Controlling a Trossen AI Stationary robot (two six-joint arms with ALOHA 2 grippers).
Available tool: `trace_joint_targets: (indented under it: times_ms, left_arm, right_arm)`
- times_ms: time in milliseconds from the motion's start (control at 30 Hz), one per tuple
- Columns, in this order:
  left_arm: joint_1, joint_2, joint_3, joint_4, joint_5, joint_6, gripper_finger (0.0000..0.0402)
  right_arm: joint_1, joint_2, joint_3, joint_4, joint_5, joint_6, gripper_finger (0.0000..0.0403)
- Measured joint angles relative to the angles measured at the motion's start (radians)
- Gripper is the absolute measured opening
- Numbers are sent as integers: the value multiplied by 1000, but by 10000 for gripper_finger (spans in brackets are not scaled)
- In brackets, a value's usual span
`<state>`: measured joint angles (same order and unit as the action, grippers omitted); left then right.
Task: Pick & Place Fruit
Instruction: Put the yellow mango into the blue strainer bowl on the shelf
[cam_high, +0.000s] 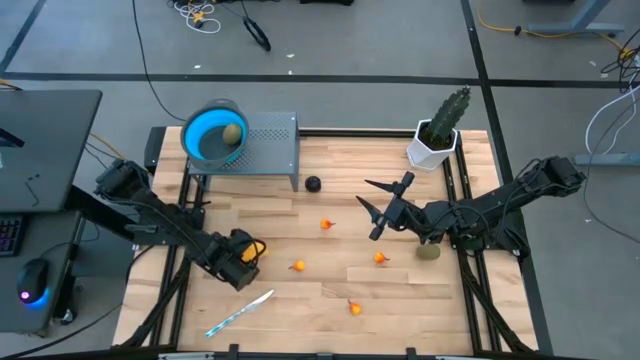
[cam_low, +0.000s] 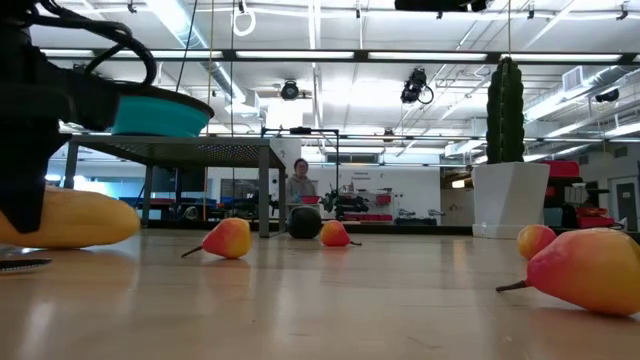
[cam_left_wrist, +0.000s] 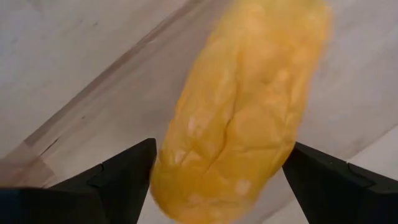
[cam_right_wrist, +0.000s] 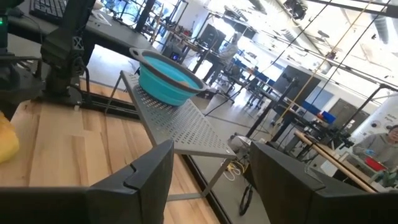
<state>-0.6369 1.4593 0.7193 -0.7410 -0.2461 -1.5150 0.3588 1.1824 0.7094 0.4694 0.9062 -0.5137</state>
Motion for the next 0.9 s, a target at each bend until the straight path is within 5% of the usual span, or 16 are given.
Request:
trace_joint_targets:
  times_ms: [400,900]
  left_arm:
    - [0,0,-4,2,-3,31,238]
    - [30,-2,50,42,64,116,237]
  right_arm:
    - [0,0,0,0,0,0,220]
    - [0,0,0,-1,0,0,220]
